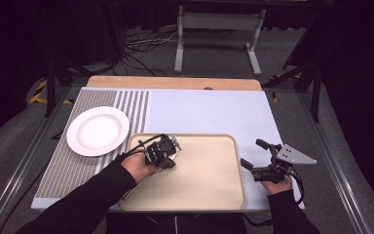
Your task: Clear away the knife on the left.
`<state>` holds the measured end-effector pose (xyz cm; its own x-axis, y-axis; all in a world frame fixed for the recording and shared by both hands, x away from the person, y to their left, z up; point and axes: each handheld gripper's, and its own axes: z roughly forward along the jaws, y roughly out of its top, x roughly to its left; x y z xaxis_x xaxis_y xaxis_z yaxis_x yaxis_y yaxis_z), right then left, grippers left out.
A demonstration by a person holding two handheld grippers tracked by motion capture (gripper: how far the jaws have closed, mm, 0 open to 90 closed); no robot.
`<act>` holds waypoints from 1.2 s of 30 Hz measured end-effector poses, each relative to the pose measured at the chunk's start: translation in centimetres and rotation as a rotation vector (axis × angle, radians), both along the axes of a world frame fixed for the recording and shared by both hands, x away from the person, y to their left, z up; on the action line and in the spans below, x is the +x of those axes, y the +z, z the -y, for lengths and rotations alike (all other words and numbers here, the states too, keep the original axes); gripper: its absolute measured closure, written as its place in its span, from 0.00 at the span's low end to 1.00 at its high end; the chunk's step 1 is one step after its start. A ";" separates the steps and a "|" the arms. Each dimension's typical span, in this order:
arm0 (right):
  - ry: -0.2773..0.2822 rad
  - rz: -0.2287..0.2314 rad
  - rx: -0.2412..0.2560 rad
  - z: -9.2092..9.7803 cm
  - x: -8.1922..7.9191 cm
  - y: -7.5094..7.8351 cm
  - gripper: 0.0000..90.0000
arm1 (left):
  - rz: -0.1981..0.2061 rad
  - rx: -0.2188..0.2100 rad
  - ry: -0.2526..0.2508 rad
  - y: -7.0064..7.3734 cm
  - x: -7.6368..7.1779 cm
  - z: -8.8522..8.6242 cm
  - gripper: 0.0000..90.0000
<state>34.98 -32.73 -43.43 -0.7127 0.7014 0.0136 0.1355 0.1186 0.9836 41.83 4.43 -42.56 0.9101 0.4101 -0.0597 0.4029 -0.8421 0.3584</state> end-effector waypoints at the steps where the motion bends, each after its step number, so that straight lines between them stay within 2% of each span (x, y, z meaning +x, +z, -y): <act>1: -0.001 0.001 0.000 0.0 0.0 0.0 0.03 | 0.007 0.004 0.002 0.0 0.0 0.0 1.00; 14: 0.001 -0.004 -0.006 0.0 0.1 -0.1 0.03 | 0.046 0.040 0.039 0.1 0.6 -1.2 1.00; 22: 0.003 -0.010 -0.007 -0.1 0.1 -0.1 0.03 | 0.055 0.050 0.072 0.1 1.1 -2.4 1.00; 36: 0.005 -0.014 -0.007 -0.1 0.1 -0.2 0.03 | 0.069 0.076 0.100 0.1 1.7 -4.1 1.00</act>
<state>35.12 -32.58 -43.60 -0.7159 0.6979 0.0183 0.1482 0.1263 0.9809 43.49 8.52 -42.43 0.8653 0.5000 0.0361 0.4630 -0.8247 0.3248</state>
